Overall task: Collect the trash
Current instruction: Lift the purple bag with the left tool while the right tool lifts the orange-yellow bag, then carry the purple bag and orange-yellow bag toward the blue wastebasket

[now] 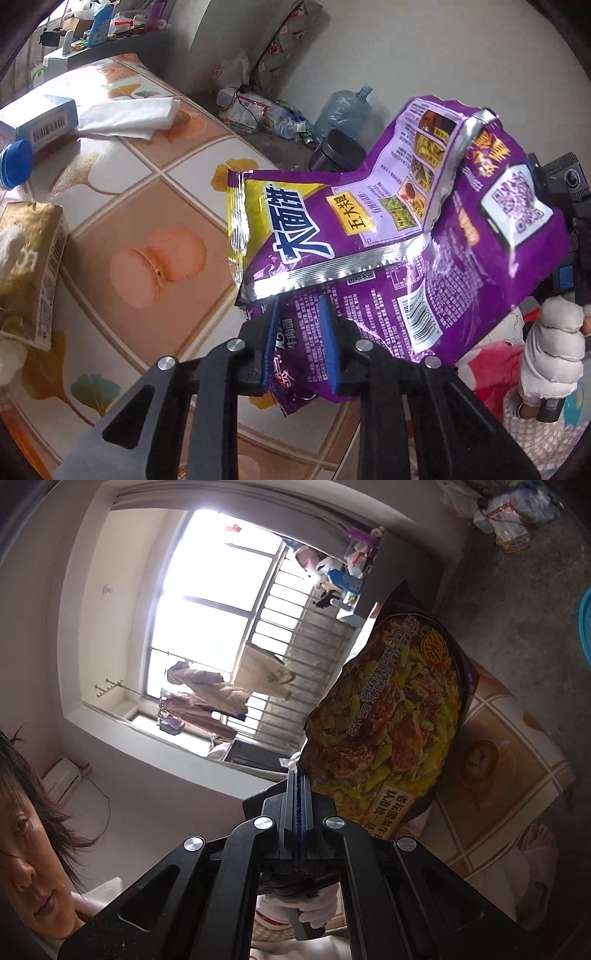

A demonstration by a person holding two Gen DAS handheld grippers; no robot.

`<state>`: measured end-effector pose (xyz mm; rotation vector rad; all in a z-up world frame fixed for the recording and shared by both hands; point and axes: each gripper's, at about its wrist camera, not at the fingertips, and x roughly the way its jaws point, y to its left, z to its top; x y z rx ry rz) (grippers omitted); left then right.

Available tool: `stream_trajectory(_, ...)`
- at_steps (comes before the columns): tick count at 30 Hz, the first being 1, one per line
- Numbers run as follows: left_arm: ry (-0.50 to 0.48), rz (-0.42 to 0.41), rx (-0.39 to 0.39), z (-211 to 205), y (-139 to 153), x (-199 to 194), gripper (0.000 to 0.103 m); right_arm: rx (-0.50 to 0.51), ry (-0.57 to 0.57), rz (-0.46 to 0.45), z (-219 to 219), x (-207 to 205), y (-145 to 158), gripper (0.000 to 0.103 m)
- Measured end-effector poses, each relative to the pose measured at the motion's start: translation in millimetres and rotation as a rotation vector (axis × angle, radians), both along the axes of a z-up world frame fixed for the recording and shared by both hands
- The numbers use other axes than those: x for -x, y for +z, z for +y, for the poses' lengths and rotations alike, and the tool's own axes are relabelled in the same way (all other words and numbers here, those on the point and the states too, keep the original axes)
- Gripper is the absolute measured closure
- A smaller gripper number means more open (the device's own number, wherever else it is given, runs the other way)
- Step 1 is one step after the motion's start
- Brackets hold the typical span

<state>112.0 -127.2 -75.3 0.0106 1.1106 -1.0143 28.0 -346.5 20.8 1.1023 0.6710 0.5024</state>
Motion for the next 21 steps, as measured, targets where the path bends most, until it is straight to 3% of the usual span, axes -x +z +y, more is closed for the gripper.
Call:
stream_trajectory(7, 0.000, 0.014, 0.010, 12, 0, -4, 0.082, 0.043, 0.046, 0.192, 11, -39, -40, 0.103)
stream_trajectory(11, 0.000, 0.007, 0.009, 20, 5, -3, 0.085, -0.005, 0.055, 0.273, 10, -52, -65, 0.103)
stream_trajectory(17, -0.059, -0.053, 0.113, 39, 30, 4, 0.084, -0.046, 0.066, 0.341, 9, -57, -82, 0.103)
stream_trajectory(21, -0.142, -0.069, 0.203, 28, 47, 16, 0.084, -0.109, 0.095, 0.352, 3, -54, -89, 0.101)
